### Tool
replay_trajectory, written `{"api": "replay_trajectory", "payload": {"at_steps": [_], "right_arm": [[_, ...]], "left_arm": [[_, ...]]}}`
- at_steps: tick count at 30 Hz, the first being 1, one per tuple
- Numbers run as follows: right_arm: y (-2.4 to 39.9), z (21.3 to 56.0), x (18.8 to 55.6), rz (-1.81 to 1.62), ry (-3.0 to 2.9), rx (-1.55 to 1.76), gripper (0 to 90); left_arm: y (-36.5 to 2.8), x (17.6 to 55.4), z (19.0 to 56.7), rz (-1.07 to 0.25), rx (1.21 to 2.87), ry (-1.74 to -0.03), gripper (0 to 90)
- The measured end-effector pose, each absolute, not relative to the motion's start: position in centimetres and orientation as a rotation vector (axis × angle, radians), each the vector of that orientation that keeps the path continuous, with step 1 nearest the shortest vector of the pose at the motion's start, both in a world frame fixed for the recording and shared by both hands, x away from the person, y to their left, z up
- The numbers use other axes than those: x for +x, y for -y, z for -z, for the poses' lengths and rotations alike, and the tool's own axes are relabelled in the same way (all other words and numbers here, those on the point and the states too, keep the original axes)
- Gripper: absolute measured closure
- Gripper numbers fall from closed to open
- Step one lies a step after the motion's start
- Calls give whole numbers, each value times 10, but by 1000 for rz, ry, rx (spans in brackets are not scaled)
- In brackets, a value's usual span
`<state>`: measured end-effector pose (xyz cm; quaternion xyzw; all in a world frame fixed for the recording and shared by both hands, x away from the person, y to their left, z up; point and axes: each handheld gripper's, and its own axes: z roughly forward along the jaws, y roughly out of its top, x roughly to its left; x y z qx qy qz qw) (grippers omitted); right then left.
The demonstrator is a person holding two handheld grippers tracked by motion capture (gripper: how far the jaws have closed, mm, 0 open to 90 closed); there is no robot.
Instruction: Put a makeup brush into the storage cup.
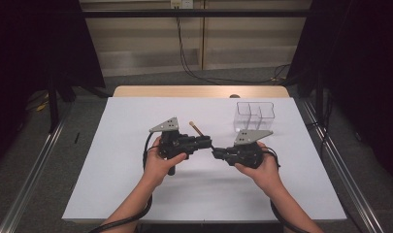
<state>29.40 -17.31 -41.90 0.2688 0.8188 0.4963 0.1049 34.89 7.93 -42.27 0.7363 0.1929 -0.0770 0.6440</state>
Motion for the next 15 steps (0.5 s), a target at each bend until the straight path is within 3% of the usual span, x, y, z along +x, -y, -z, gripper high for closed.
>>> {"api": "replay_trajectory", "payload": {"at_steps": [15], "right_arm": [[164,423,296,-1462,-2433,803,852]], "left_arm": [[-76,348,427,219,1664,-449,820]]}}
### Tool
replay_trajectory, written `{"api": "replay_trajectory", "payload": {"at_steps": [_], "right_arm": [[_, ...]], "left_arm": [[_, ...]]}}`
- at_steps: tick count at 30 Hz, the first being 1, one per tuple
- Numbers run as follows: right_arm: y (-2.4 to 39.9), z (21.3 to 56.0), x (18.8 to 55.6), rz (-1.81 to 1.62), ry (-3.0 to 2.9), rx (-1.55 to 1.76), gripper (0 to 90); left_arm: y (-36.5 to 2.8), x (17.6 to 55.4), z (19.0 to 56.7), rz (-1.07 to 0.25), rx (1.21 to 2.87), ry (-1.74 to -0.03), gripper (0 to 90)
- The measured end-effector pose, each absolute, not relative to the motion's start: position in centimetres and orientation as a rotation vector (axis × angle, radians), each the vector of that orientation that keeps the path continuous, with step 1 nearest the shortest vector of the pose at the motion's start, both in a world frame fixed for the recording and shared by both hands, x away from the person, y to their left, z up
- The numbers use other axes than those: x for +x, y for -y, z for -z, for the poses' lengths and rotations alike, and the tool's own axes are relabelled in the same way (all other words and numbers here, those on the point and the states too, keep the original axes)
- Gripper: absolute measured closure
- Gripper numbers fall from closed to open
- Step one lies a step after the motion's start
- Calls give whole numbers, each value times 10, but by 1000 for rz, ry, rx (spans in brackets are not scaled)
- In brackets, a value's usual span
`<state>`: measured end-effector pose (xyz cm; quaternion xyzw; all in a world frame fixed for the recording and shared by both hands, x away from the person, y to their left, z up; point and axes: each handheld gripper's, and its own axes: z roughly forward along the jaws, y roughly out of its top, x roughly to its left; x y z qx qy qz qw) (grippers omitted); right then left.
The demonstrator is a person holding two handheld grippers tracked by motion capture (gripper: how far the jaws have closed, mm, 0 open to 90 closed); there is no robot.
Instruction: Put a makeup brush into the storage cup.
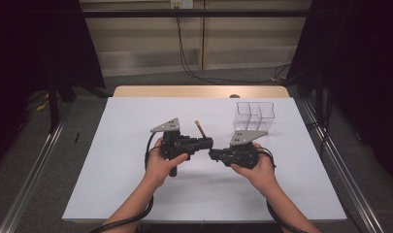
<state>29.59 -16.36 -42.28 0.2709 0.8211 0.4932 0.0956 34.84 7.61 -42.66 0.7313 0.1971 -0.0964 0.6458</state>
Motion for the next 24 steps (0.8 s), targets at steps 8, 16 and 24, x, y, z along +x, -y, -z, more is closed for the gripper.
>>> {"api": "replay_trajectory", "payload": {"at_steps": [8,16,24], "right_arm": [[163,424,296,-1482,-2427,815,852],[162,425,296,-1514,-2423,836,849],[164,427,295,-1526,-2407,854,807]], "left_arm": [[-72,347,430,224,1682,-447,823],[-72,346,429,217,1689,-447,833],[-72,345,427,197,1704,-438,835]]}}
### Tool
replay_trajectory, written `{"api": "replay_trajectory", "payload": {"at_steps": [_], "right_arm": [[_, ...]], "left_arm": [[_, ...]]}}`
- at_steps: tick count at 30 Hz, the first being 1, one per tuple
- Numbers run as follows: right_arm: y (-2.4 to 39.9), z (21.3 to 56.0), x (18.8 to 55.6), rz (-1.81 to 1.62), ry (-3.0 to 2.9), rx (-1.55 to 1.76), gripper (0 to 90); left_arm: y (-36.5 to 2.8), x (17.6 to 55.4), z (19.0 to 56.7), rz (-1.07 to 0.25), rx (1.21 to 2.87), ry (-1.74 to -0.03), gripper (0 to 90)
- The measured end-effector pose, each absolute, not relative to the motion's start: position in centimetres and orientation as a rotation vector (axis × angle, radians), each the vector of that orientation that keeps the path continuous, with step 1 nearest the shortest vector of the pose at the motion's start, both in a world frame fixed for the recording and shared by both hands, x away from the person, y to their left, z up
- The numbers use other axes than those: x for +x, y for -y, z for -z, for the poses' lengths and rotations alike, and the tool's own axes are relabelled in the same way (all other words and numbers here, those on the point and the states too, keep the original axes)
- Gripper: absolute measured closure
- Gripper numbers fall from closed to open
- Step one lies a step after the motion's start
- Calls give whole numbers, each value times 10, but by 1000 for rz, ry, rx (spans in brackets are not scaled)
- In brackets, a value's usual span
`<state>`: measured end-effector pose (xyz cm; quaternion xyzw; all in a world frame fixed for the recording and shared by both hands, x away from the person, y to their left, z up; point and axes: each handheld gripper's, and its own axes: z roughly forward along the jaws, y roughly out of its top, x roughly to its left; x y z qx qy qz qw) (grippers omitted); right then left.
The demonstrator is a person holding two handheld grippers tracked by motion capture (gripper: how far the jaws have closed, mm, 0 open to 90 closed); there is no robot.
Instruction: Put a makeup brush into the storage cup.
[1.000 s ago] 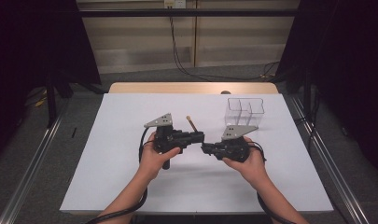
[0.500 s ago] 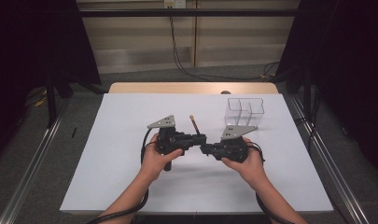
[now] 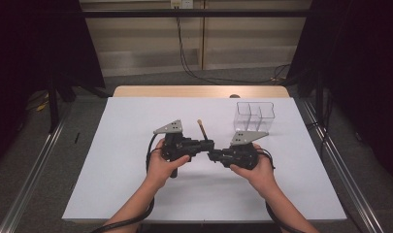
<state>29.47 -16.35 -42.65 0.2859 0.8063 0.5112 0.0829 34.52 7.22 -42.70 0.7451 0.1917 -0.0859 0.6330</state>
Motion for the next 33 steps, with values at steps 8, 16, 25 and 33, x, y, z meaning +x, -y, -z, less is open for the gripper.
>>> {"api": "replay_trajectory", "payload": {"at_steps": [8,16,25,33], "right_arm": [[172,426,294,-1569,-2366,907,528],[179,424,295,-1620,-2328,972,238],[185,417,296,-1659,-2274,955,132],[184,409,299,-1667,-2245,937,131]], "left_arm": [[-76,346,425,176,1722,-447,835],[-78,348,426,145,1758,-463,834],[-76,347,427,134,1778,-463,835],[-74,347,428,130,1790,-459,835]]}}
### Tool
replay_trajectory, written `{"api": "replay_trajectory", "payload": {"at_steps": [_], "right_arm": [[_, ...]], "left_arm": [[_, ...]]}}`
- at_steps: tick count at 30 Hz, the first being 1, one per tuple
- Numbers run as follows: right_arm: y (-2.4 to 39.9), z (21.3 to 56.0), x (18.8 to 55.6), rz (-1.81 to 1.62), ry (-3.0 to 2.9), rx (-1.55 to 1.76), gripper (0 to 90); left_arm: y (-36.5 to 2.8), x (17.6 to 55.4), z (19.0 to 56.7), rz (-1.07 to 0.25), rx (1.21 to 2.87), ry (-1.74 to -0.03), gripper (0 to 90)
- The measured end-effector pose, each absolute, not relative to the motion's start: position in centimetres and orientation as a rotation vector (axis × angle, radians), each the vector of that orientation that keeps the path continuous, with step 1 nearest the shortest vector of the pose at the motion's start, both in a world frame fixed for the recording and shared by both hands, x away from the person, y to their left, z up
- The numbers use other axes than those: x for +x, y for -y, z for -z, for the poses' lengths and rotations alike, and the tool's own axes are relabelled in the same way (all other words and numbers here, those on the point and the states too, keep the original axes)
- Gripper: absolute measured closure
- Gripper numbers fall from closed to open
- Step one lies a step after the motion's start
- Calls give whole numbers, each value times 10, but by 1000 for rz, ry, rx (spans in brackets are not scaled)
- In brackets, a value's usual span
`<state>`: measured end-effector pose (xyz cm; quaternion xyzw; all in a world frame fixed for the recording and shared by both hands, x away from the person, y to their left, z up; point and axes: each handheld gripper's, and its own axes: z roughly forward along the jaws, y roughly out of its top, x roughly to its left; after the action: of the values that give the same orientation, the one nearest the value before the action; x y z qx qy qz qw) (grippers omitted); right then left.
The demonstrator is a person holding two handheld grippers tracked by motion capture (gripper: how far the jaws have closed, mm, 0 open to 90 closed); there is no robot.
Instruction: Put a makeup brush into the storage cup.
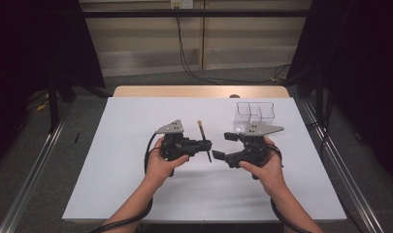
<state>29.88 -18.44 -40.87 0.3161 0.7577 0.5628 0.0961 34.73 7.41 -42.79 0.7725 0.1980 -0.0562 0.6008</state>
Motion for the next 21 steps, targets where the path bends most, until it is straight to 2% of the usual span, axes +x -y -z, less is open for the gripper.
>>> {"api": "replay_trajectory", "payload": {"at_steps": [8,12,15,21], "right_arm": [[181,396,302,-1703,-2206,914,201],[179,393,304,-1697,-2198,899,283],[177,392,305,-1700,-2198,889,386],[170,390,307,-1710,-2189,878,486]], "left_arm": [[-70,346,430,126,1801,-449,835],[-69,345,430,127,1805,-443,835],[-67,345,430,132,1806,-441,835],[-65,344,431,135,1813,-431,835]]}}
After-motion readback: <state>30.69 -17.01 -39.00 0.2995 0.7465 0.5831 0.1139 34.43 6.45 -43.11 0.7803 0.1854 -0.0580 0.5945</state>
